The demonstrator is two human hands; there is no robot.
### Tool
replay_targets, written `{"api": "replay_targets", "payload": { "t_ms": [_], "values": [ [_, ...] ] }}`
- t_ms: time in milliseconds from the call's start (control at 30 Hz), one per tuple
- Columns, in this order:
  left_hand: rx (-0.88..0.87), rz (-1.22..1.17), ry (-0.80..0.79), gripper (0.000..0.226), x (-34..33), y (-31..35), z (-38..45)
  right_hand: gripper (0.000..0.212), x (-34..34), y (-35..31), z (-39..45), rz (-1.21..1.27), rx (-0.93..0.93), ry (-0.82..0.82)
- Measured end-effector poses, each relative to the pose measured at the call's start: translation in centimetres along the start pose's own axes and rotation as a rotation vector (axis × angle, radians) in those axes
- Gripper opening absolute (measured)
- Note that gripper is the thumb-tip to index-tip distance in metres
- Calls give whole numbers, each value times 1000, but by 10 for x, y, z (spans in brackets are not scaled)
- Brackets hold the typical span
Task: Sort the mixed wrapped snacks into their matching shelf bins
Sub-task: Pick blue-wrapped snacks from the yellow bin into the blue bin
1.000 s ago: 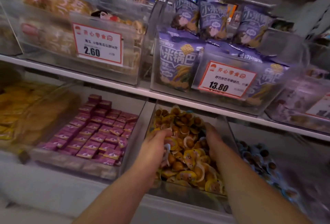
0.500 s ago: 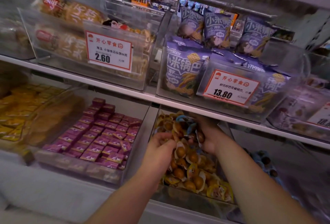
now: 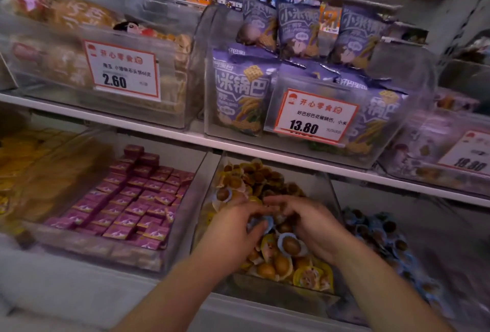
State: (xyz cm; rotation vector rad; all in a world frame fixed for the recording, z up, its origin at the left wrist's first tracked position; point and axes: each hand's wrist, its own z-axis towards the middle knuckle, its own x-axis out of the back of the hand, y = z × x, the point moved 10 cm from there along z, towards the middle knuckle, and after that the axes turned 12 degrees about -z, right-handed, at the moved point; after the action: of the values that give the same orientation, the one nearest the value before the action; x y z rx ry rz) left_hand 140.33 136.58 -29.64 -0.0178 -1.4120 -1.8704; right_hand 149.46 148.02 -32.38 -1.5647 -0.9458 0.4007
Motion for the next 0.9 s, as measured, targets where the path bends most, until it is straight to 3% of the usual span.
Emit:
{"api": "replay_targets", "payload": {
  "t_ms": [133, 233, 300, 400, 500, 633, 733, 800, 900],
  "values": [
    [80, 83, 52, 40, 13, -14, 3, 43, 16, 11, -9, -157, 47, 67],
    [114, 154, 47, 45, 14, -19, 3, 54, 15, -5, -20, -428, 237, 72],
    [114, 209, 41, 45, 14, -17, 1, 60, 19, -23, -28, -551, 360, 158],
    [80, 206, 20, 42, 11, -12, 0, 40, 28, -42, -44, -687, 480, 302],
    [9, 221, 3, 27, 8, -6, 0, 31, 33, -47, -53, -740, 513, 315],
    [-71, 220, 100, 9, 14, 7, 2, 29, 23, -45, -60, -1123, 547, 215],
    [-58, 230, 88, 15, 14, 2, 7, 48, 5, -24, -59, -1359, 472, 37],
    [-5, 332, -23, 26, 5, -8, 7, 49, -6, -15, -57, -1374, 443, -42],
    [31, 380, -71, 31, 2, -12, 3, 42, -10, -16, -55, -1217, 452, -17]
  ]
}}
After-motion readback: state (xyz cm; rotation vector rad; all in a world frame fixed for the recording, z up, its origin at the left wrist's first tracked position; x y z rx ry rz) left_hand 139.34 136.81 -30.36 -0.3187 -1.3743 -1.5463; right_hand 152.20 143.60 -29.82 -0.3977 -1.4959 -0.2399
